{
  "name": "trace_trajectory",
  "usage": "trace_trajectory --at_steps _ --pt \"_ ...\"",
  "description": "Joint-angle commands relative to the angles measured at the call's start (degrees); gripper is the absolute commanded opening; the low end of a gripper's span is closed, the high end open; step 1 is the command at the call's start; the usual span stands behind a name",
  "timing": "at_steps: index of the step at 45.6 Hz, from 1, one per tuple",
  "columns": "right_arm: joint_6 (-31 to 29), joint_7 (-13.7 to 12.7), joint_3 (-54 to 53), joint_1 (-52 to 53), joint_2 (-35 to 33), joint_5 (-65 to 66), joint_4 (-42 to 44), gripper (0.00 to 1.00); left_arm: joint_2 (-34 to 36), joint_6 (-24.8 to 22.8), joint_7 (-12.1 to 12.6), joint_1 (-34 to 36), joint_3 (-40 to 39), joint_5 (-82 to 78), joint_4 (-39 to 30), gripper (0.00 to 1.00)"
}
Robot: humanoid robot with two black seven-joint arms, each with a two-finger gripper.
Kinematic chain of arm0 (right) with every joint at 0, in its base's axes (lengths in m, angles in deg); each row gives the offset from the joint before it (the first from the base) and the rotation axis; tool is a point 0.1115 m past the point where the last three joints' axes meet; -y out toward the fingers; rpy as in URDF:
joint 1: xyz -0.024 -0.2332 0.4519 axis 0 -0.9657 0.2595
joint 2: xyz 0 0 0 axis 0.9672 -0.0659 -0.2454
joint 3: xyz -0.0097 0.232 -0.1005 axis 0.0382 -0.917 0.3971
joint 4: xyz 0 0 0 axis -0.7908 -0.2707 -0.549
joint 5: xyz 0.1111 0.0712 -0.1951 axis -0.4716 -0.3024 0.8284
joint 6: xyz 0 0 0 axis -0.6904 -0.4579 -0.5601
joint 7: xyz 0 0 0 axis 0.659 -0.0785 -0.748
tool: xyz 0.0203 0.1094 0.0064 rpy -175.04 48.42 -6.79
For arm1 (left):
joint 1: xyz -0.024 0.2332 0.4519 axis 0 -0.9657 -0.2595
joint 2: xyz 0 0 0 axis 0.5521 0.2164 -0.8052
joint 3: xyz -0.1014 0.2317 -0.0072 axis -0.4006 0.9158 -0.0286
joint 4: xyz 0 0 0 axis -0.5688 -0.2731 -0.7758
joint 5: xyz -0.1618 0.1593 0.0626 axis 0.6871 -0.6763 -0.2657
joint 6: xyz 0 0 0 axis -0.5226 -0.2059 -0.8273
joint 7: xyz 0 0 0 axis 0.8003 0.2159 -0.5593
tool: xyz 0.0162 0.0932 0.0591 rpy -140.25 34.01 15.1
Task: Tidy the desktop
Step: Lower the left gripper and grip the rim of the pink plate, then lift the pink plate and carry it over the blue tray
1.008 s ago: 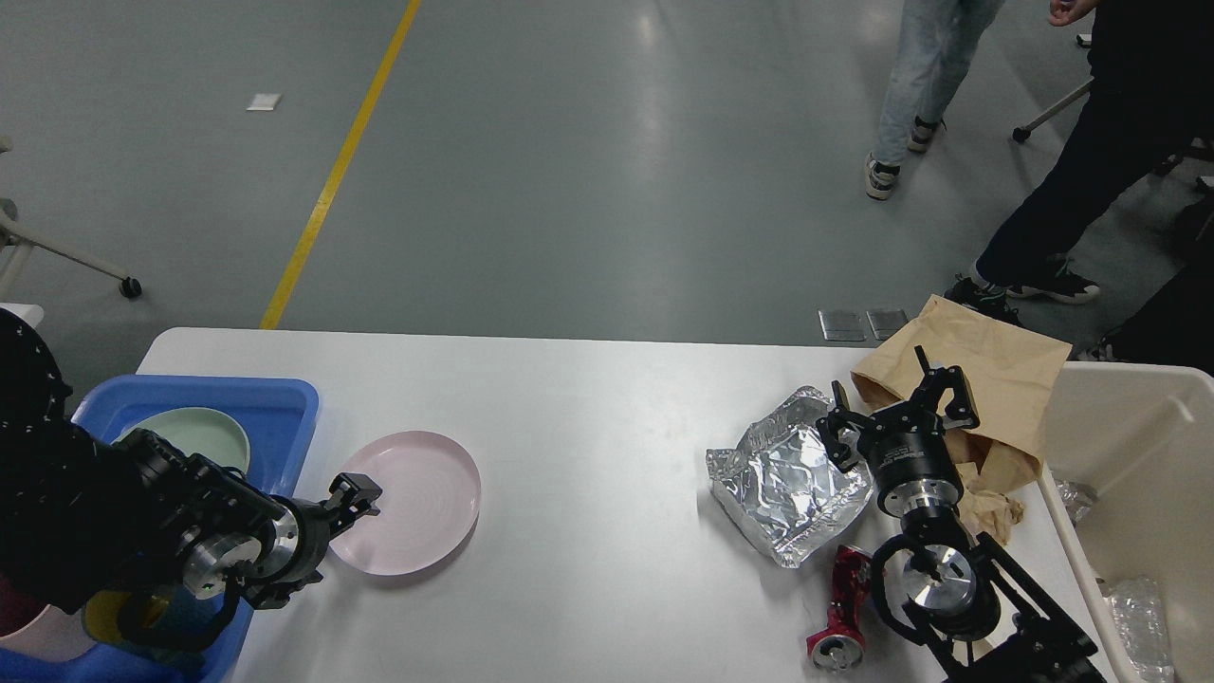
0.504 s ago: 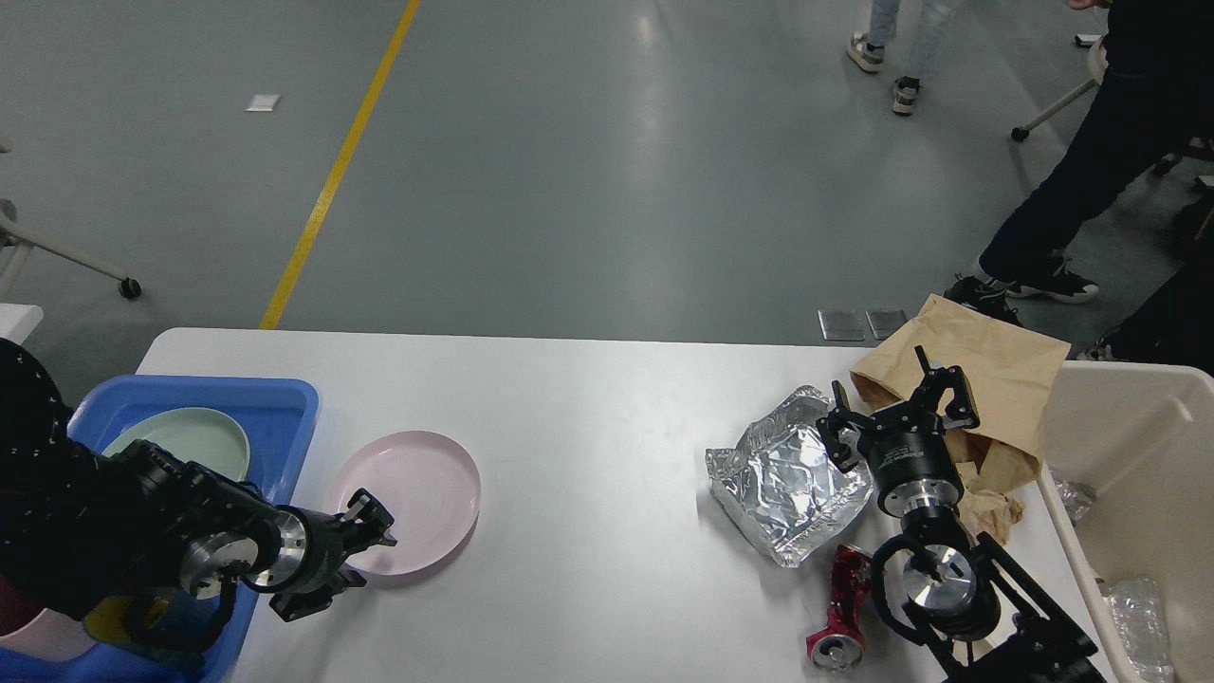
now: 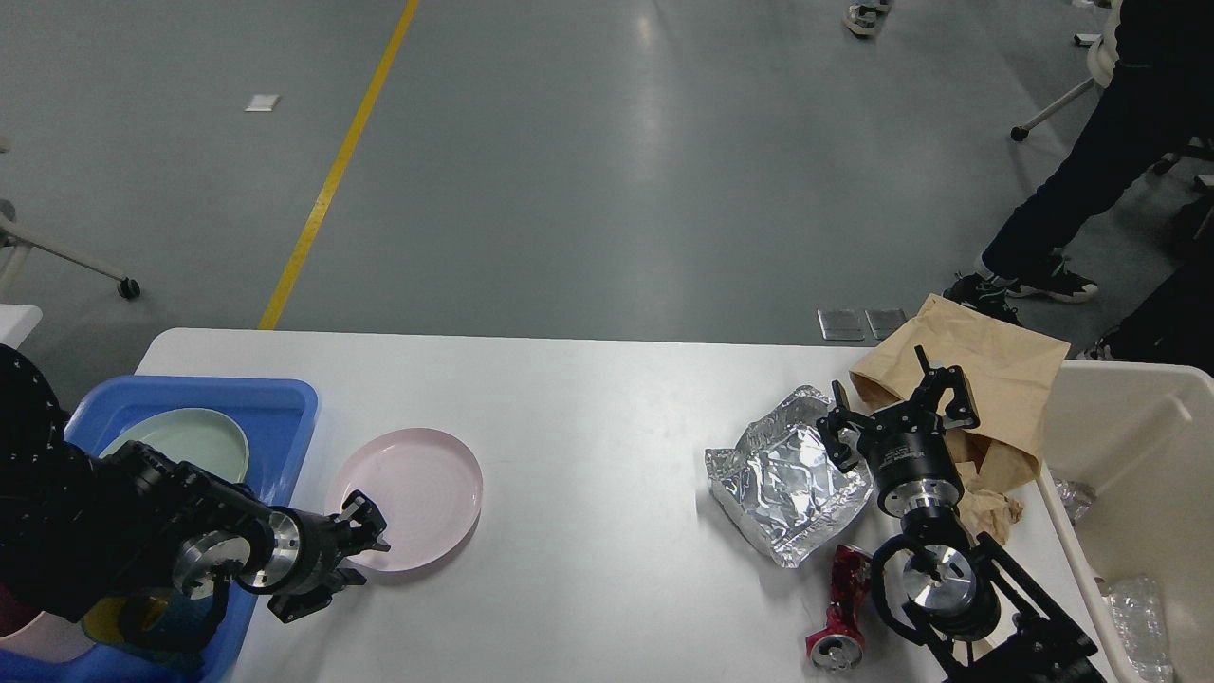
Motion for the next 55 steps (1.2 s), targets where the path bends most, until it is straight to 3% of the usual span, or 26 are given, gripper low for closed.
trace_trajectory --at_steps 1,21,28,50,55 --pt "0.00 0.00 0.00 0.01 0.00 0.00 0.04 1.00 0.00 0.10 0.00 -0.59 0.04 0.27 0.80 0.43" --pt "0.00 0.00 0.00 0.01 0.00 0.00 0.04 1.00 0.88 -0.08 0.09 -0.68 0.04 3.17 0.89 0.15" --pt "0.00 0.00 0.00 0.01 0.00 0.00 0.04 1.00 0.62 -0.25 0.09 -0.68 0.13 3.17 0.71 0.01" --pt "0.00 0.00 0.00 0.01 0.00 0.00 0.04 1.00 1.59 -0.43 0.18 0.29 0.39 3.17 -0.87 0.00" --pt "0.00 0.00 0.00 0.01 0.00 0.00 0.04 1.00 2.73 -0.60 0.18 4.67 2.40 2.91 -4.73 0.00"
